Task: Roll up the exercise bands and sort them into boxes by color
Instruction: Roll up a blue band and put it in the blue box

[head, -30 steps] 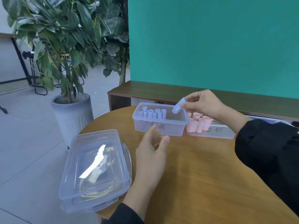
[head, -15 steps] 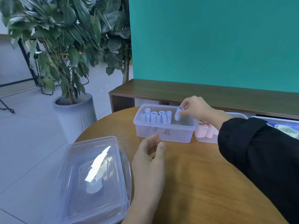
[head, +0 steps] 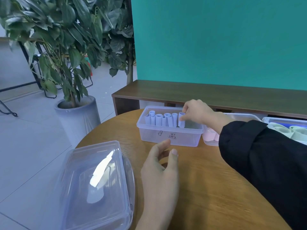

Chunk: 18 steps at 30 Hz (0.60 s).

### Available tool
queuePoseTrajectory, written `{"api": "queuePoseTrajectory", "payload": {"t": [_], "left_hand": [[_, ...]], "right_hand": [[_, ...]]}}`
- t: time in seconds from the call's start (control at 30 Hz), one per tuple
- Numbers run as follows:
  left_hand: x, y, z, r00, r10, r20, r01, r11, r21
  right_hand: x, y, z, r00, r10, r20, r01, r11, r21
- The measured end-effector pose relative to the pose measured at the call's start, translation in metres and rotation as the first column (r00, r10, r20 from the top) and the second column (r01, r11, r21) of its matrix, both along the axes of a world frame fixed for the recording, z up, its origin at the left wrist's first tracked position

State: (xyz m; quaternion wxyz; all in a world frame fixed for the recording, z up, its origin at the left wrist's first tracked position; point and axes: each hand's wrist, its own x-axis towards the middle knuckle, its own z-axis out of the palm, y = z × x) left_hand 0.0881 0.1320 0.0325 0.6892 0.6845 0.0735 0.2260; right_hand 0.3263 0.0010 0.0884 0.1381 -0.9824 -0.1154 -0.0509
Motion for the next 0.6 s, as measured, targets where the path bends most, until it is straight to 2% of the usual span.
{"api": "queuePoseTrajectory", "payload": {"t": [0.33, 0.6], "left_hand": [[-0.0023, -0.0011, 0.0024, 1.0, -0.018, -0.005, 0.018, 0.999, 0.03], [-0.0027, -0.0015, 0.0018, 0.999, -0.013, -0.044, 0.014, 1.0, 0.024]], "right_hand": [[-0.0023, 0.0028, 0.0, 0.998, -0.027, 0.049, 0.028, 0.999, -0.019], [-0.0082, 0.0071, 0.0033, 0.996, -0.049, 0.068, 0.057, 0.991, -0.123]]}}
